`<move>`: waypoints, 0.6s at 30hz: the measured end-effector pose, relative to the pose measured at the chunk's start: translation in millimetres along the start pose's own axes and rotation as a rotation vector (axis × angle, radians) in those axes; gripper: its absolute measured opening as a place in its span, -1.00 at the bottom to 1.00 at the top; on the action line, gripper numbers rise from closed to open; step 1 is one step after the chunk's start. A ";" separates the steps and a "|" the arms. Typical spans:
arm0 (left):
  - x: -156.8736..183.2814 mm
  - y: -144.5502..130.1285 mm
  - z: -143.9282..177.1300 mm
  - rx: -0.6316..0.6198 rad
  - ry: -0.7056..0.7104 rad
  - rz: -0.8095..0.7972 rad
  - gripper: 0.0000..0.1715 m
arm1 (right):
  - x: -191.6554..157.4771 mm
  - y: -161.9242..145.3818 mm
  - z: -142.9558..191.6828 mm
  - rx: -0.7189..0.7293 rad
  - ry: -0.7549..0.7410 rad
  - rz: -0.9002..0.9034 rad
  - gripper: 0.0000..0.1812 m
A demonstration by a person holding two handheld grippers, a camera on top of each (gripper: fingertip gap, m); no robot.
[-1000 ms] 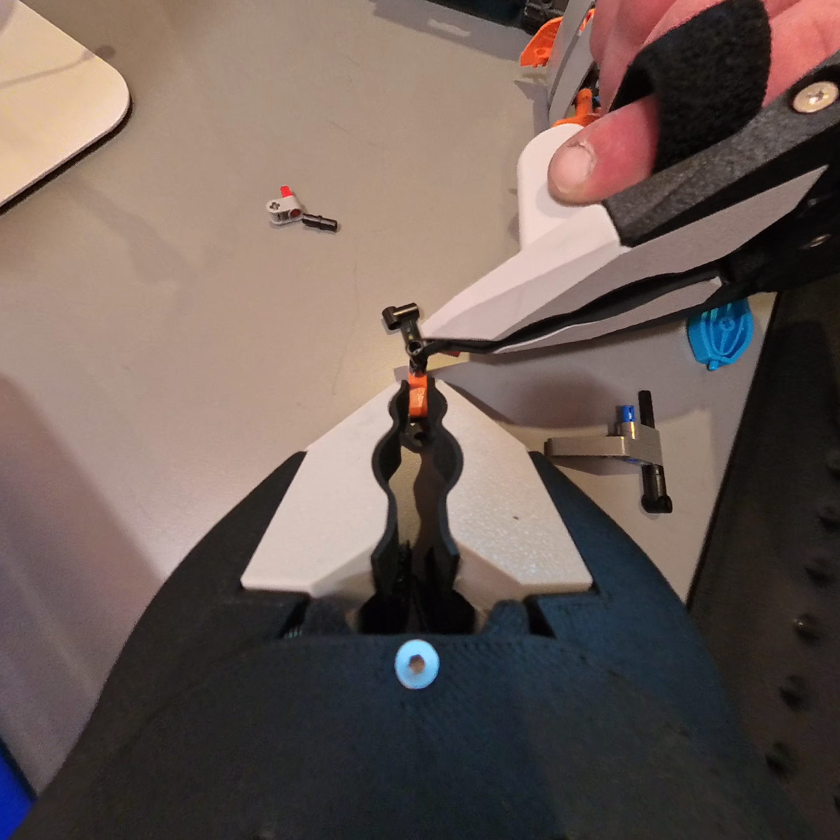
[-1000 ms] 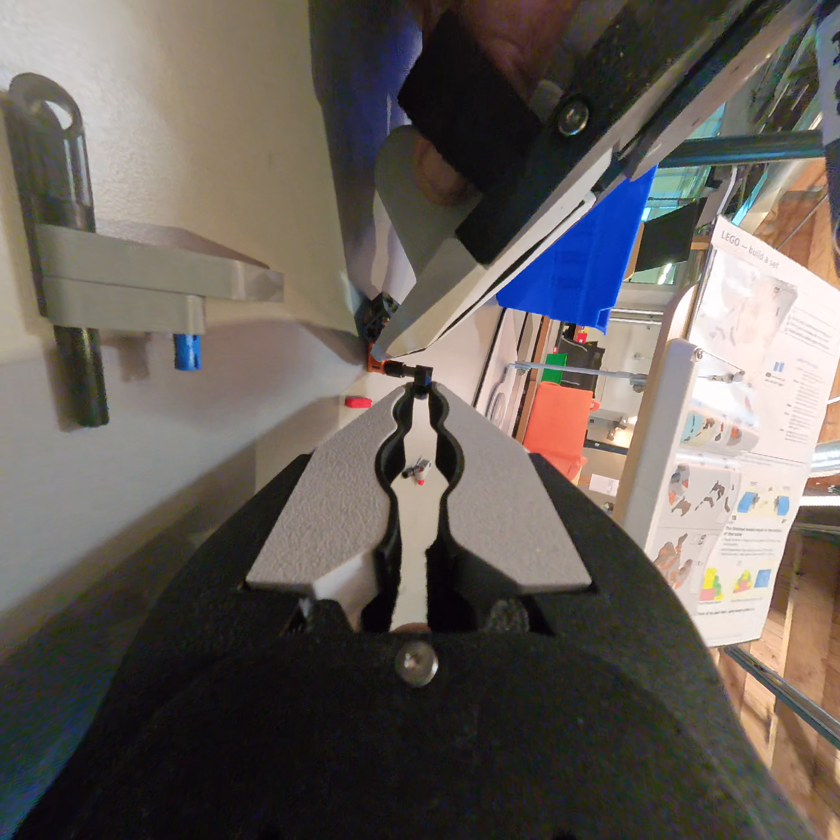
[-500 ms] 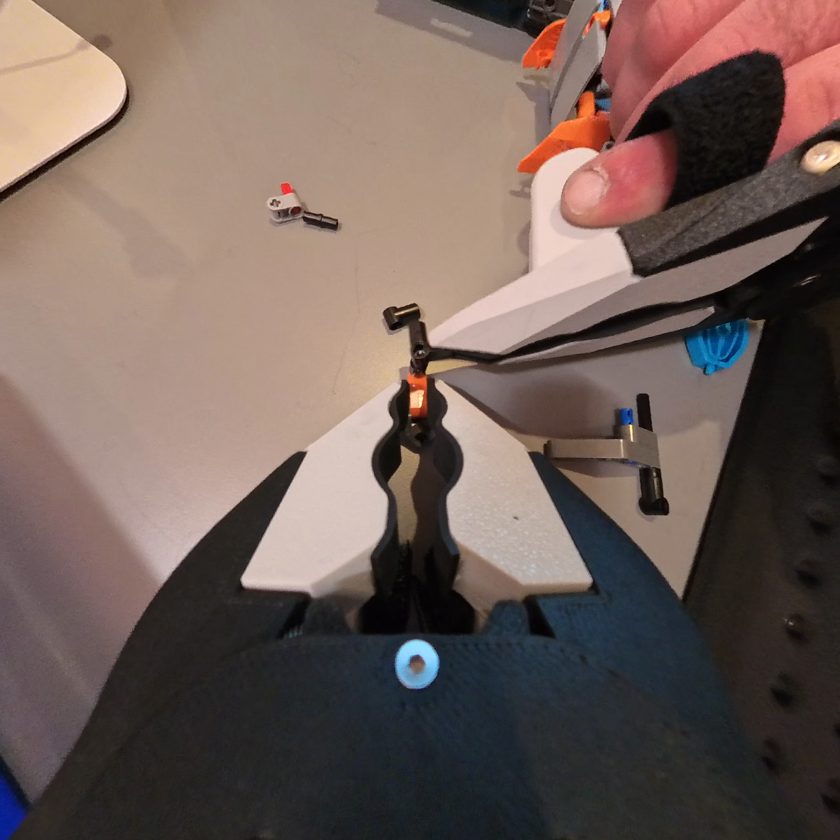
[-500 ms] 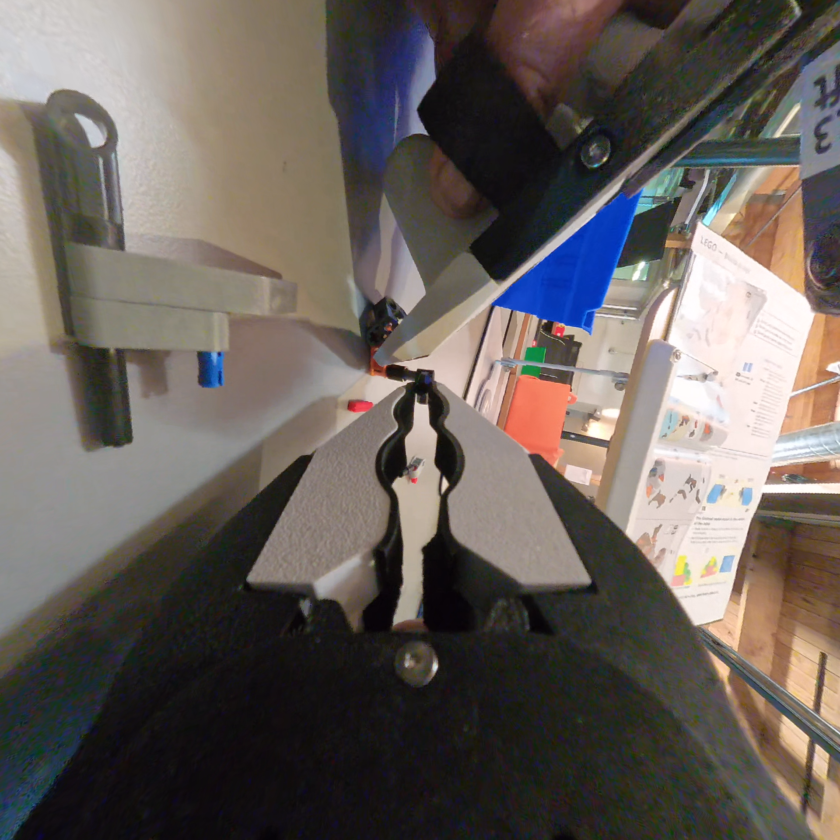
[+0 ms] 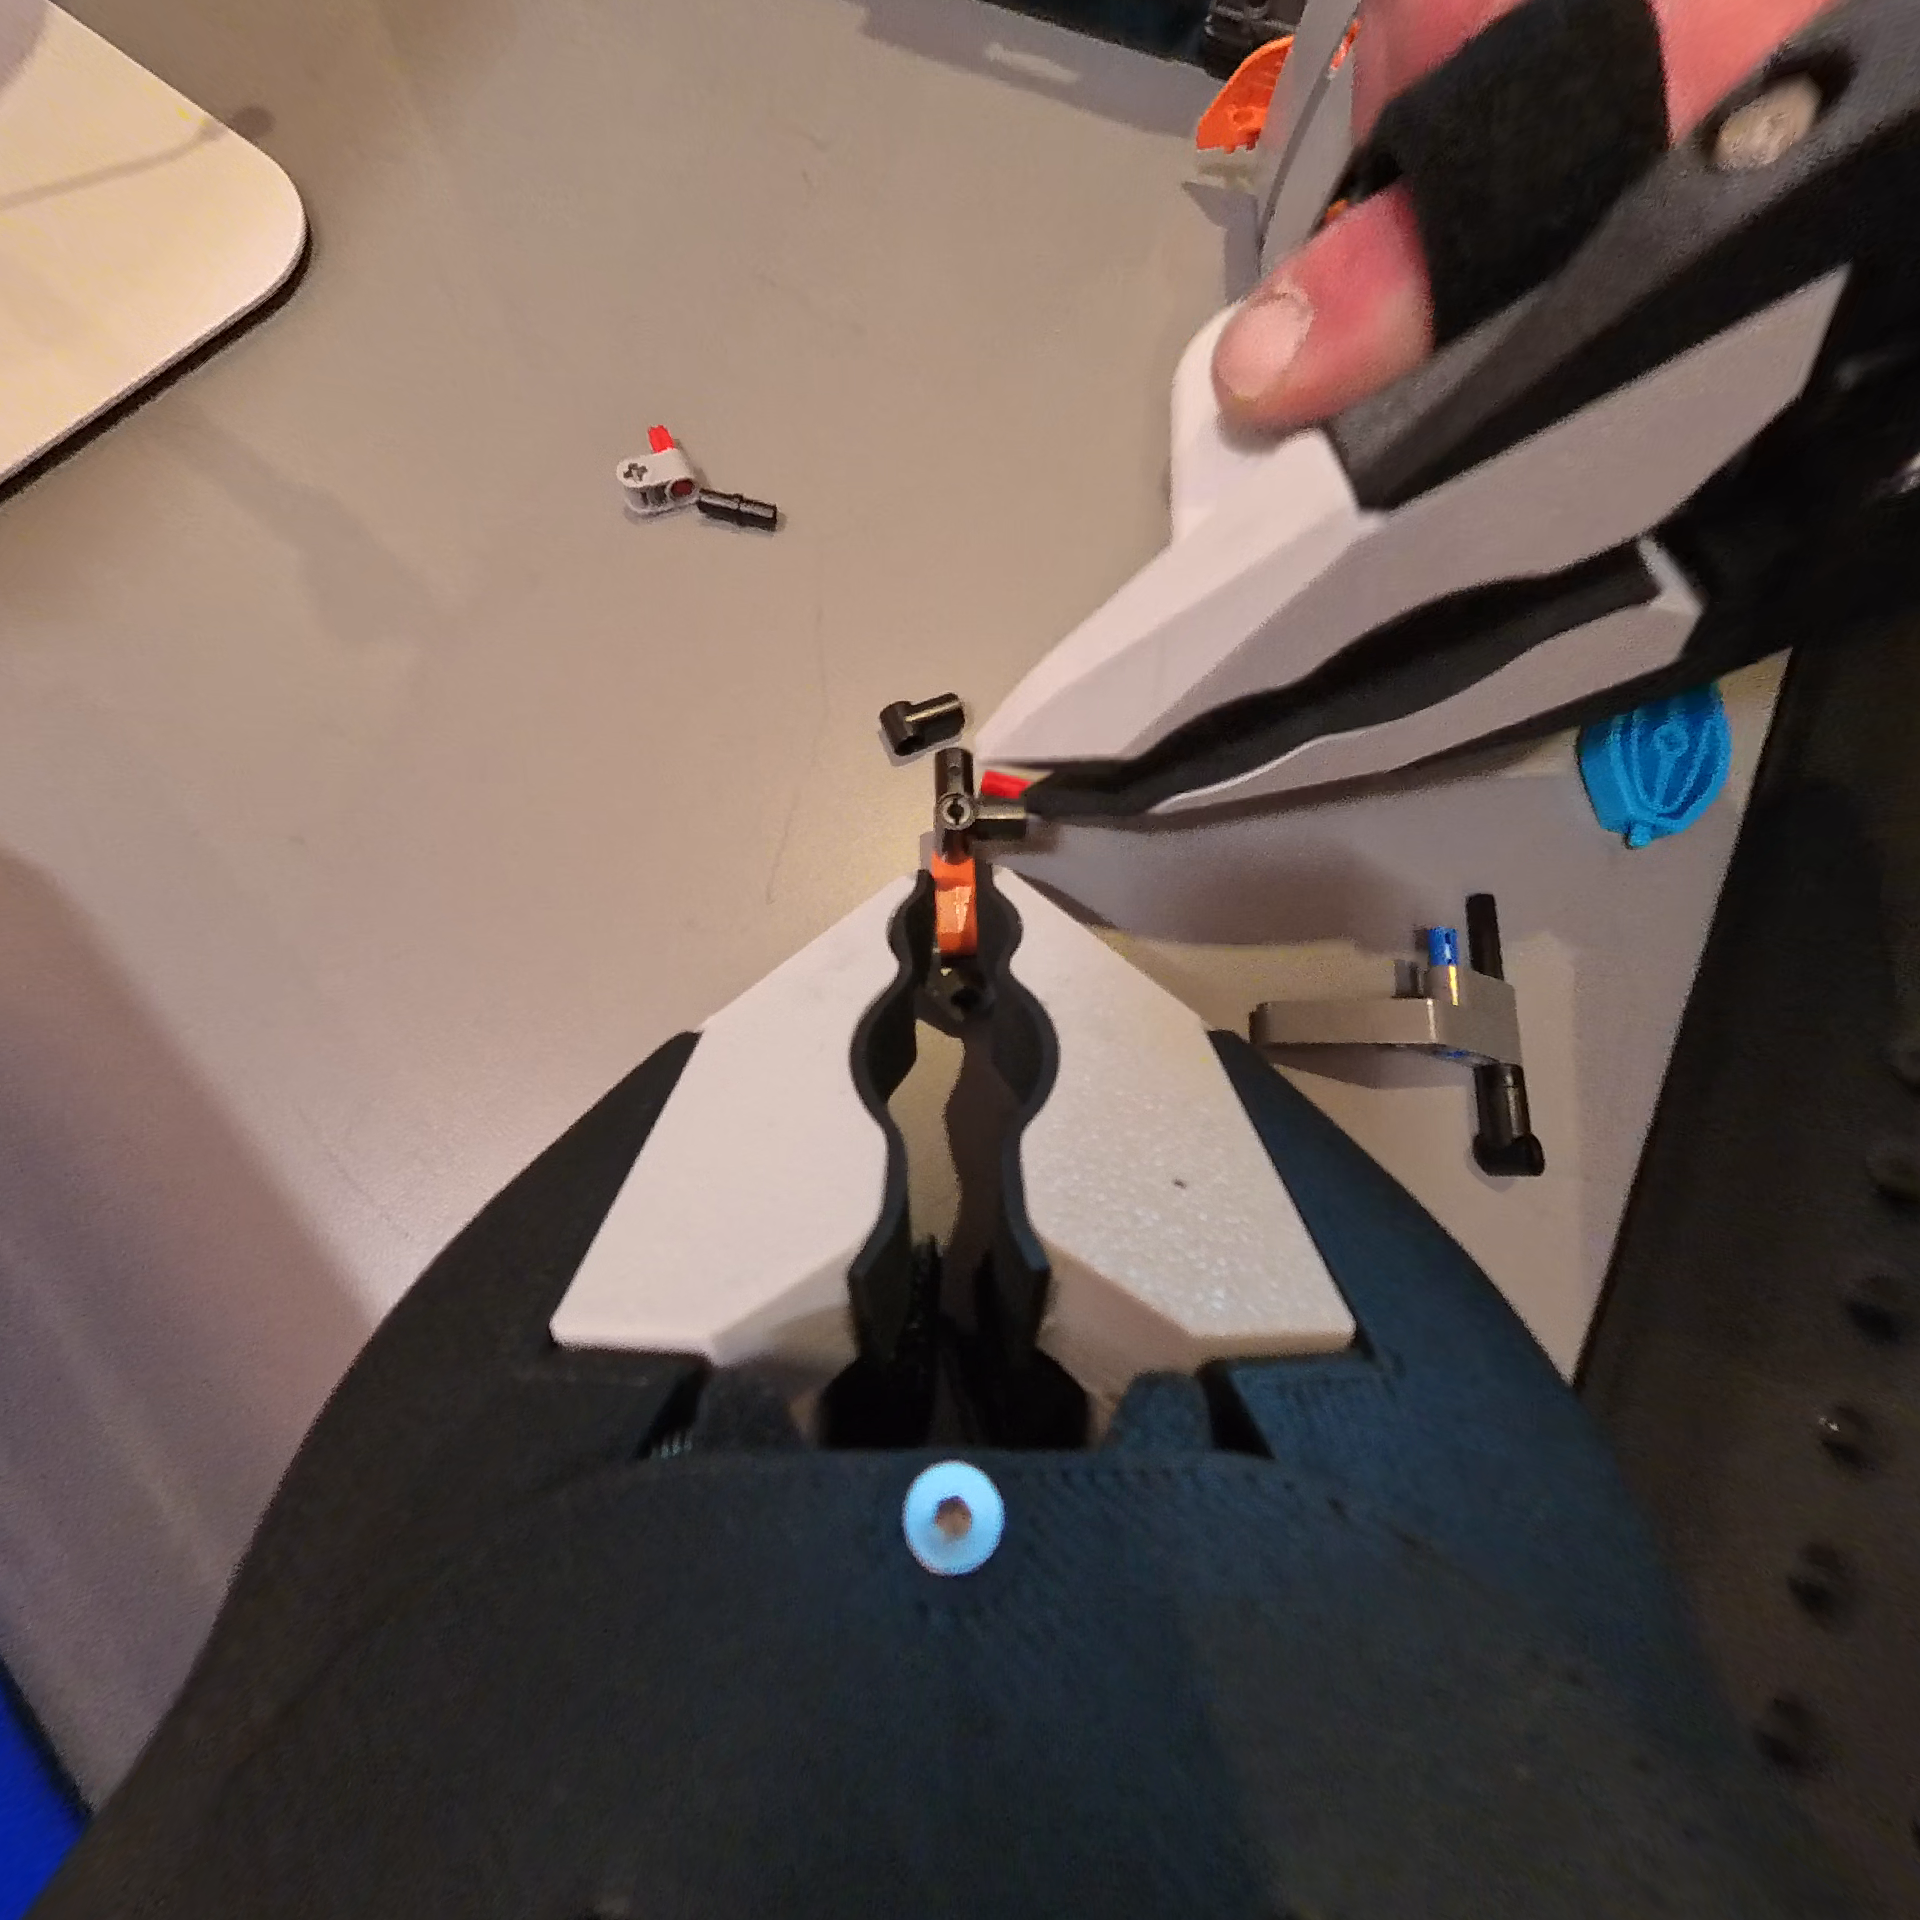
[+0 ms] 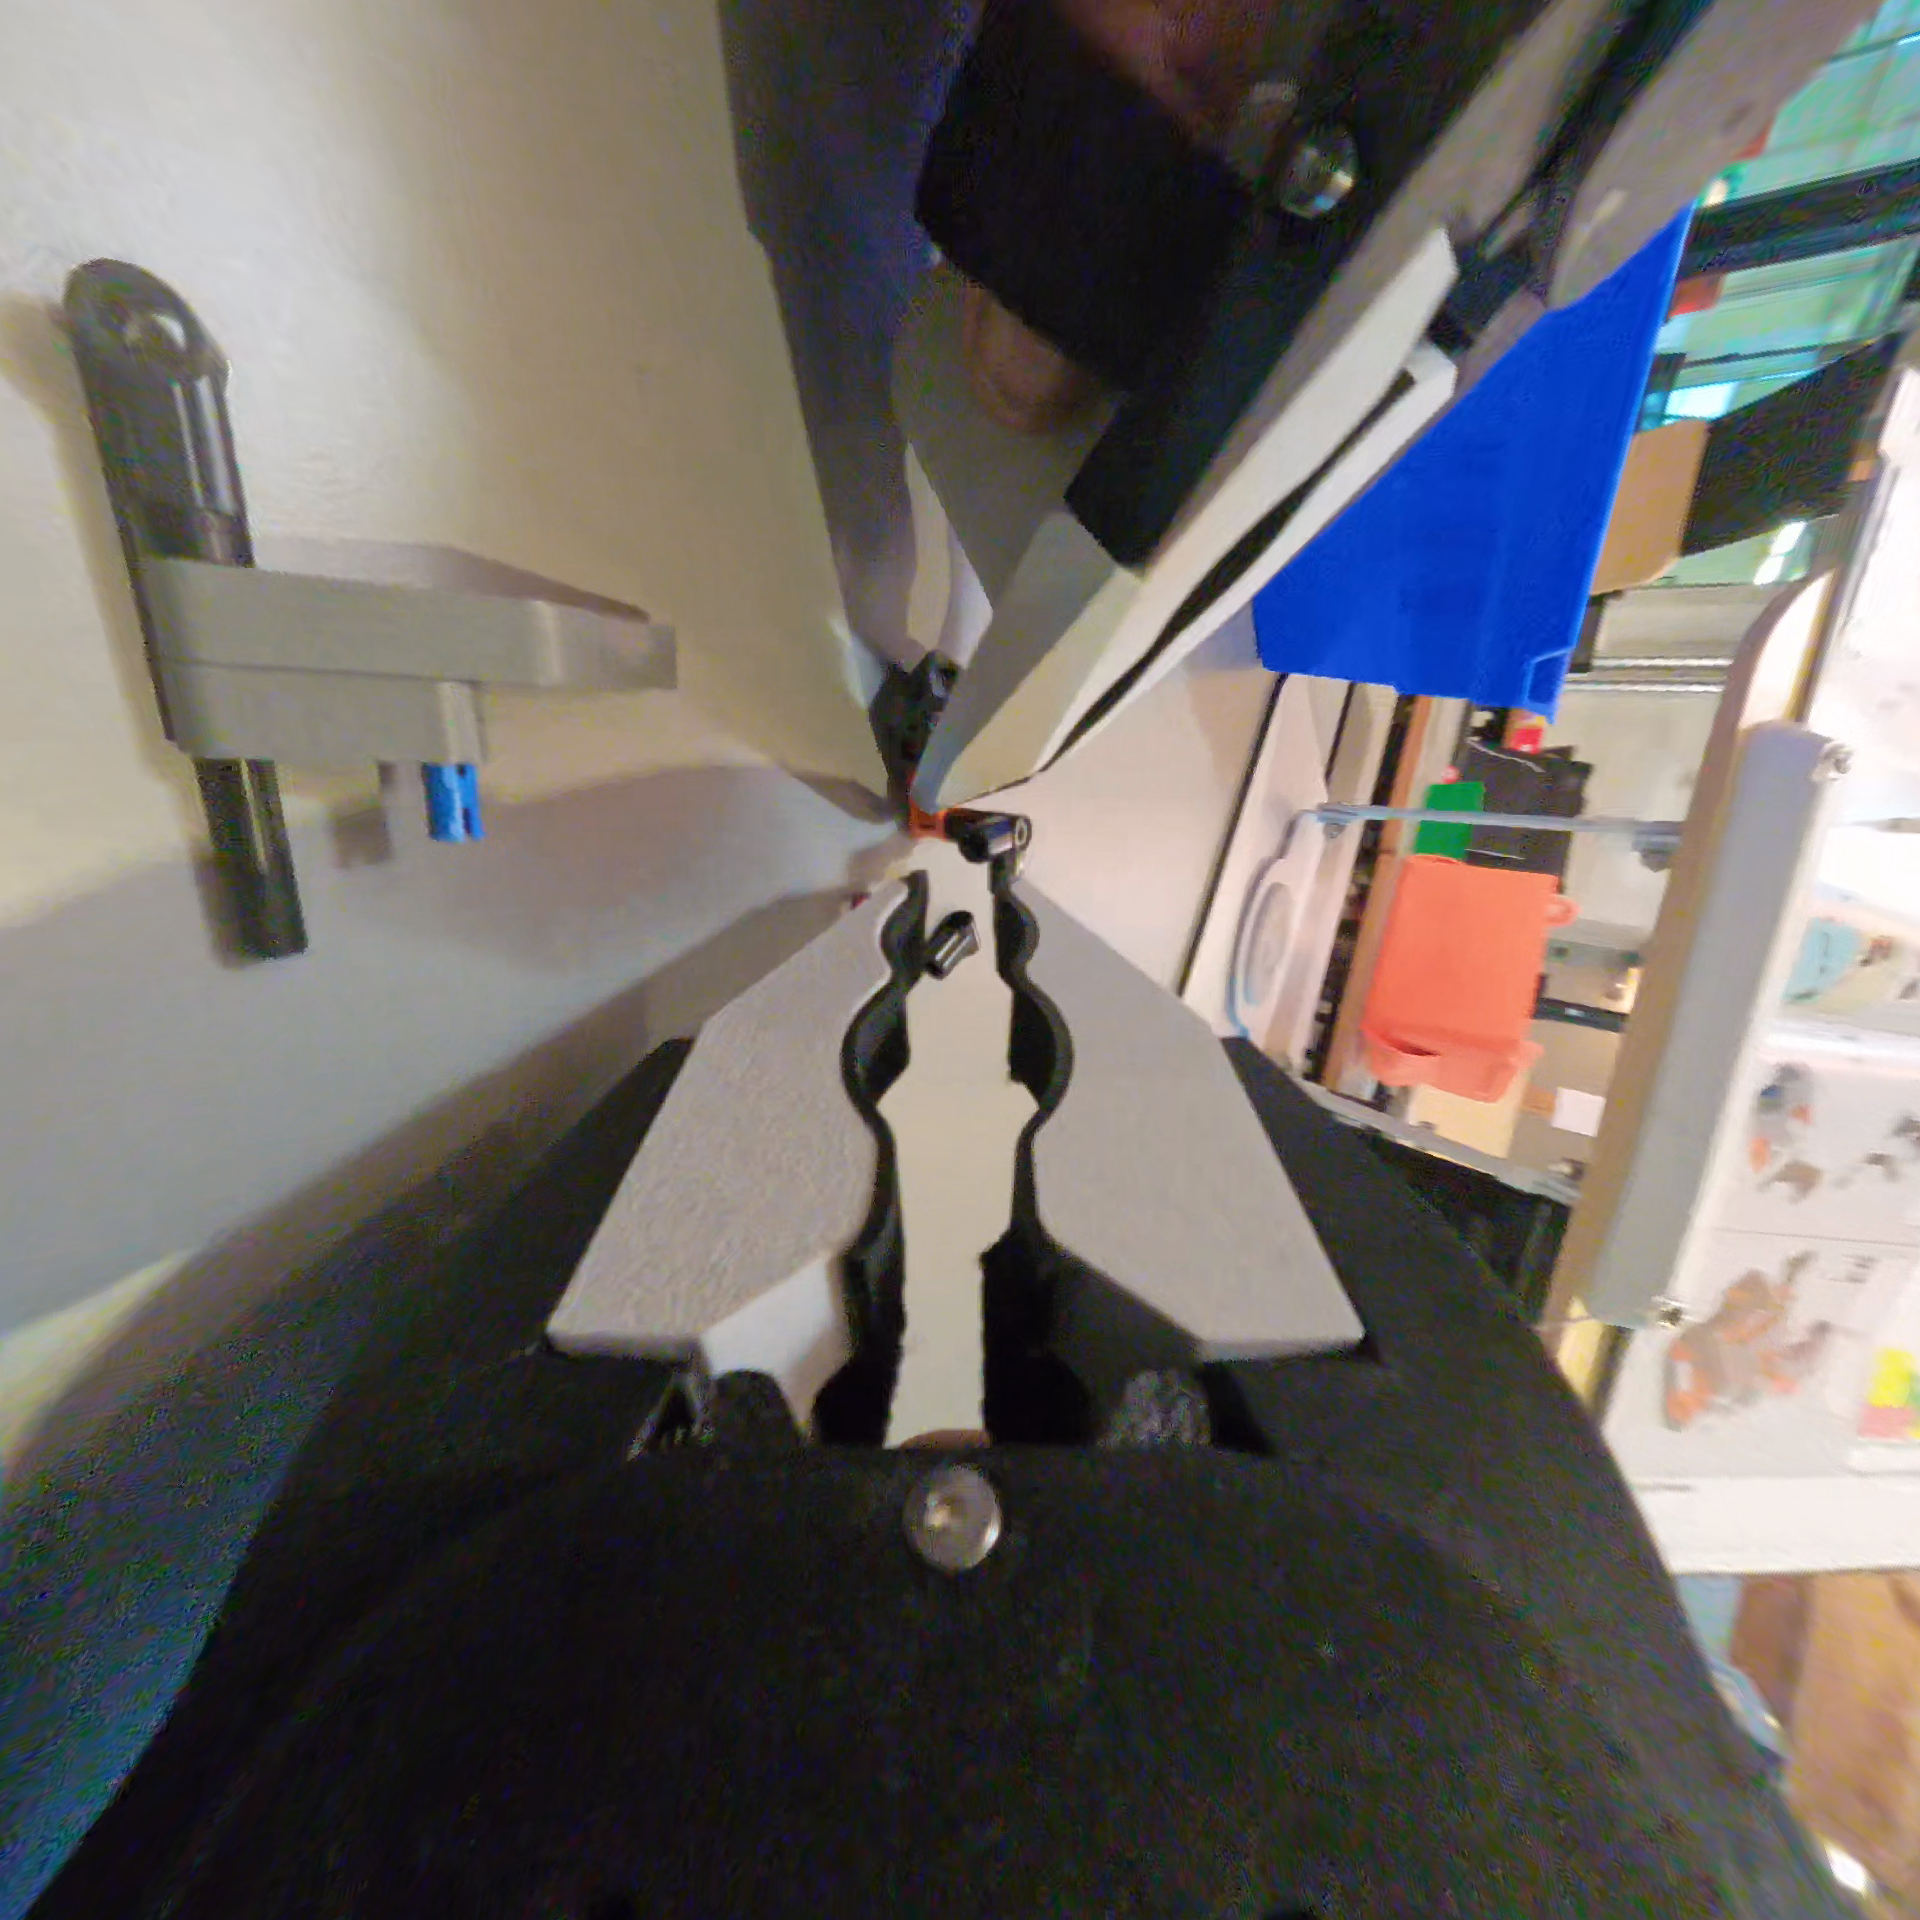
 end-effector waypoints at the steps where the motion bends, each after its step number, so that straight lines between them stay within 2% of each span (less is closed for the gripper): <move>1: 0.3 -0.3 0.3 0.001 0.003 -0.007 -0.94 | 2.1 -1.1 2.5 0.015 0.016 -0.026 -0.85; 8: 0.9 -2.3 2.9 0.002 0.003 -0.036 -0.77 | 23.3 -11.8 15.2 0.022 0.074 -0.163 -0.78; 10: 1.5 -4.3 3.4 -0.009 -0.005 -0.042 -0.78 | 25.7 -12.7 17.0 0.031 0.103 -0.206 -0.79; 13: 2.3 -4.7 3.6 -0.009 -0.003 -0.051 -0.80 | 26.4 -7.9 16.6 0.075 0.182 -0.325 -0.67; 18: 4.7 -5.1 3.9 -0.010 -0.005 -0.070 -0.83 | 22.6 -5.6 8.0 0.098 0.293 -0.461 -0.61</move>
Point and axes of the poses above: each gripper's, where its closed fingertips meet, z back along the fingers, y out of its top, x = y × z across the jaws, the point moved 5 cm from there along z, back along the fingers, and after that the axes turned 11 degrees about z, right-handed, at the moved point
